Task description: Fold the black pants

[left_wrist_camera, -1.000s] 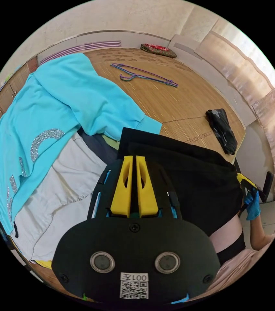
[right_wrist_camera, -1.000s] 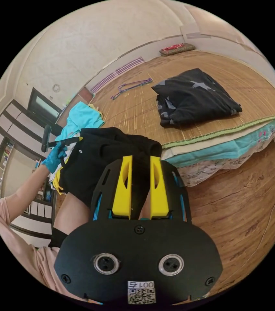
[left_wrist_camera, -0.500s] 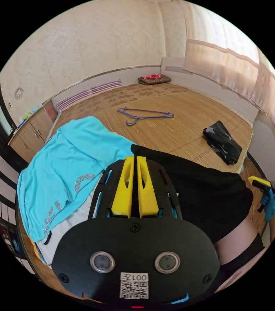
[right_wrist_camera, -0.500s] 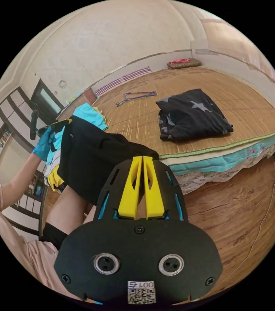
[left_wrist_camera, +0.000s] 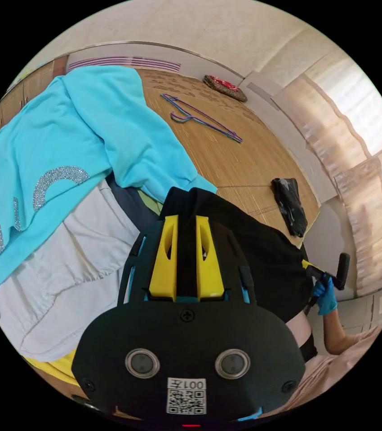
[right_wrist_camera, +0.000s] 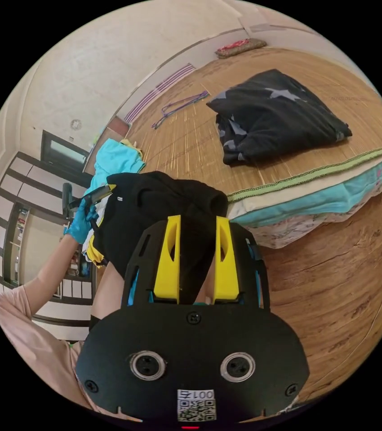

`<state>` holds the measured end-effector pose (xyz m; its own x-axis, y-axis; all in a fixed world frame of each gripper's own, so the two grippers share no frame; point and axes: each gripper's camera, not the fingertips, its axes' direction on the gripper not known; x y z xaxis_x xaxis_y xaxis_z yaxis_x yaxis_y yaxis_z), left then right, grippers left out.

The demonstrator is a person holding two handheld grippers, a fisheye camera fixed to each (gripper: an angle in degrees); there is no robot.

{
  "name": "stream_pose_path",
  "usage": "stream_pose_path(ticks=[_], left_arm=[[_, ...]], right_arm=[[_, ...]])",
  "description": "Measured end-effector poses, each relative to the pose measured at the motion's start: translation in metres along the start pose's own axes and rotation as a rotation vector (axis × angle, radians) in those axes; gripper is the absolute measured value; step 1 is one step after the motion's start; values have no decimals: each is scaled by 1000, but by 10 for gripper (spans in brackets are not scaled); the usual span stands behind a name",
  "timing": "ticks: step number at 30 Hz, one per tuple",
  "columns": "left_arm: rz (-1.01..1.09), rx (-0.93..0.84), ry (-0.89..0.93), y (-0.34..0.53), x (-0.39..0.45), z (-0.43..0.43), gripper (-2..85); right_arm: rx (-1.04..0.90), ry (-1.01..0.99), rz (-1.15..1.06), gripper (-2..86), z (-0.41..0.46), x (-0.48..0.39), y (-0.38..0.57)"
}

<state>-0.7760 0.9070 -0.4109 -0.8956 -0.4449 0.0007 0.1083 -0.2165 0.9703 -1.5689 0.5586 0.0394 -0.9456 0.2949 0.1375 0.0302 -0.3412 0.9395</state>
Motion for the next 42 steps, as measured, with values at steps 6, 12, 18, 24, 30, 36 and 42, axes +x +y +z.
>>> stream_pose_path(ticks=[6,12,18,24,30,36,42], left_arm=[[94,-52,-90,-5,17,8,-6],[141,55,-146,-5,41,-15,-14],[189,27,-250,-14,57,-16,-11],[88,-27,-249,-1,30,-8,-7],[135,12,-285,32,9,-68,-4],[265,-92,-191,95,16,-99,43],[298,-217,-167,144,31,-94,56]], right_arm=[[37,101,-159,51,-7,-29,15],[232,230,-257,30,-38,-63,31],[243,315,-204,31,-31,-57,22],[191,228,-141,55,-25,-28,19],[115,156,-311,80,-48,-19,35],[22,-101,-234,99,-57,25,56],[18,-250,-160,123,-52,54,64]])
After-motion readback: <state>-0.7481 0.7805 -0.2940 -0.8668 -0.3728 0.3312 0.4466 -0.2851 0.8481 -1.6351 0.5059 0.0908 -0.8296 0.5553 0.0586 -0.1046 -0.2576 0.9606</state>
